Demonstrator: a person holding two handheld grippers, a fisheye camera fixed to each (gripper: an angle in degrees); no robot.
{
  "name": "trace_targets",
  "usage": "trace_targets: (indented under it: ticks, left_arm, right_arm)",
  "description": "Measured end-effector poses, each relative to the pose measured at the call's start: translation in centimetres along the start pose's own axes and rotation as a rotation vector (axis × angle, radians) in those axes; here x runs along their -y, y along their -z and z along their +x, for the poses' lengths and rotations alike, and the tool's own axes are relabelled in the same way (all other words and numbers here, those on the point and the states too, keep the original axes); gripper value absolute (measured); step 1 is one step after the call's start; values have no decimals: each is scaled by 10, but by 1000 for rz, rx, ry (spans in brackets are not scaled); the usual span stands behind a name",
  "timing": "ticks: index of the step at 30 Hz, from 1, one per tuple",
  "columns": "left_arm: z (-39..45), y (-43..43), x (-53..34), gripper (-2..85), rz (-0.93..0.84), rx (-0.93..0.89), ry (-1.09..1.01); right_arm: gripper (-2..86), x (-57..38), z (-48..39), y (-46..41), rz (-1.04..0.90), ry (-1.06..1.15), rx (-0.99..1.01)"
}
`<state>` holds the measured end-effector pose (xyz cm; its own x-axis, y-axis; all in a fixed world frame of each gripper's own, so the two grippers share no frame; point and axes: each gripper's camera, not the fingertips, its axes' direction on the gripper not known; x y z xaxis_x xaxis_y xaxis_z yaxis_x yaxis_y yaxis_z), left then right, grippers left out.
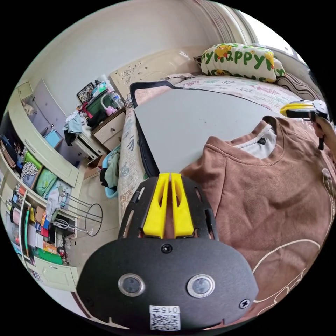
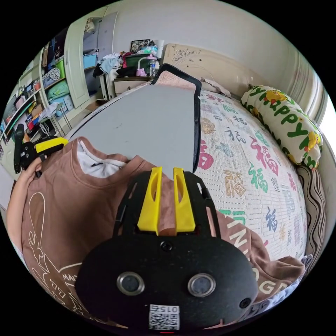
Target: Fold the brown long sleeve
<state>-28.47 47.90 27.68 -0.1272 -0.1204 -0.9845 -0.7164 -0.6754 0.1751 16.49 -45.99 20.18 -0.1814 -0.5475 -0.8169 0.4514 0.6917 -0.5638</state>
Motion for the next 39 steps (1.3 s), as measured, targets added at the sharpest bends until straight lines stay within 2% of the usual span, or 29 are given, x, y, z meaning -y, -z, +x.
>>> trace_targets:
  ticks: [2, 10, 14, 17, 20, 24, 26, 28, 30, 34, 39]
  left_arm:
    - [3, 0, 3, -1, -2, -23, -14]
    - [15, -6, 41, -4, -41, 89, 1]
    - [21, 1, 59, -4, -49, 149, -8]
    - [9, 43, 57, -3, 39, 244, 71]
    - [-18, 127, 39, -3, 171, 165, 80]
    - [-43, 258, -30, -2, 214, -81, 42]
    - [-42, 314, -79, -2, 214, -188, 20]
    - [-39, 384, -154, -2, 214, -307, 28]
    - [-38, 428, -211, -1, 207, -371, 50]
    - [-34, 494, -315, 6, 154, -495, 146]
    - [-21, 544, -357, 23, 102, -476, 166]
  right_arm:
    - [45, 4, -8, -10, -88, 54, 45]
    - [-2, 17, -28, -16, -121, 81, -153]
    - [-3, 16, -22, -12, -123, 55, -150]
    - [-3, 3, -11, 5, -80, -1, -120]
    - [-5, -29, -6, 53, 27, 20, -90]
    - [1, -121, -13, 144, 168, 136, -22]
    - [6, -171, -13, 181, 194, 149, 106]
    - [25, -240, -18, 219, 173, 219, 320]
    - [39, -290, -29, 240, 151, 277, 403]
    - [67, -383, -64, 283, 235, 308, 422]
    - [91, -413, -130, 322, 272, 470, 450]
